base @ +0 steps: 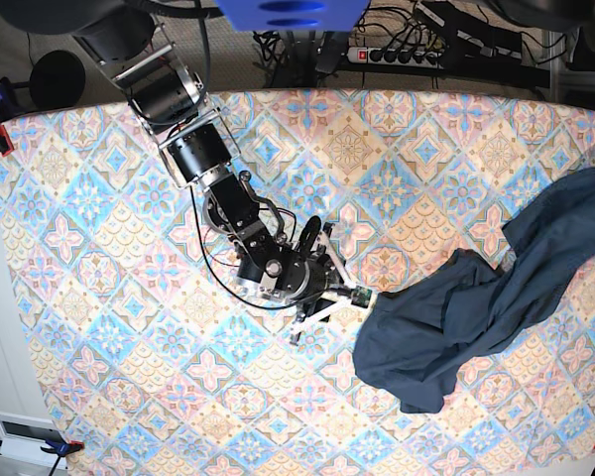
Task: Layout the t-shirt on the table in an organized manner, then fold the t-shirt properly
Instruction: 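Reach the right gripper to the shirt and lift its end with the left gripper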
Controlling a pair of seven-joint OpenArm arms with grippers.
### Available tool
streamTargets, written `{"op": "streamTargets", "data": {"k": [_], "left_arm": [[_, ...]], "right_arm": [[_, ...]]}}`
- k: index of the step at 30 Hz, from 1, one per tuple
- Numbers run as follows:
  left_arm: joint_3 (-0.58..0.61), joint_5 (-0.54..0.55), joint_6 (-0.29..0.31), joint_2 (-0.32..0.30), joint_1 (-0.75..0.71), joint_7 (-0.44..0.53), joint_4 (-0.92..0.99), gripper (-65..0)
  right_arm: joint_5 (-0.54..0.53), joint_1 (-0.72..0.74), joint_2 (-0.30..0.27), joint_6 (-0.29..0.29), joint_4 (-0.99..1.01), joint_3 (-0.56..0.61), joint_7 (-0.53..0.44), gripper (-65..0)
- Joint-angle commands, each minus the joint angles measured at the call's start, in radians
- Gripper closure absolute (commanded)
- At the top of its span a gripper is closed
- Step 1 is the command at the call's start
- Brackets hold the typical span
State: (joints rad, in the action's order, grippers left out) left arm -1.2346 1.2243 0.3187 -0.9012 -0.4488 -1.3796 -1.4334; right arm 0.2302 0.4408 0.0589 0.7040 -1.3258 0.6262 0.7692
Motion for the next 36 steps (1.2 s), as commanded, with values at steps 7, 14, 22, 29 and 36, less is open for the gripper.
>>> {"op": "streamTargets", "data": {"k": [7,14,22,29,36], "left_arm": [[0.204,-0.007,0.001,0.009,-0.002,0.038,-0.014,0.0],[0.324,-0.143,0.001,0.109,-0.002,0.156,-0.014,0.0],[0.327,-0.192,0.001,0.208,-0.002,0.164,-0.014,-6.5],[0.327,-0.196,0.0,0.297,0.043,0.162,-0.128,-22.6],[0.369,-0.192,0.0,0.426,0.146,0.156,-0.384,-30.9]], "right_arm": [[-0.012,0.029,0.051,-0.006,-0.001,0.002,-0.027,-15.4],[-0.012,0.029,0.055,-0.006,0.015,0.002,-0.043,-15.4],[-0.012,0.031,0.098,-0.006,0.096,0.004,-0.069,-15.4],[-0.012,0.033,0.098,-0.006,0.104,0.105,-0.07,-15.4],[-0.013,0.031,0.098,-0.006,0.13,0.165,-0.116,-15.4]]}}
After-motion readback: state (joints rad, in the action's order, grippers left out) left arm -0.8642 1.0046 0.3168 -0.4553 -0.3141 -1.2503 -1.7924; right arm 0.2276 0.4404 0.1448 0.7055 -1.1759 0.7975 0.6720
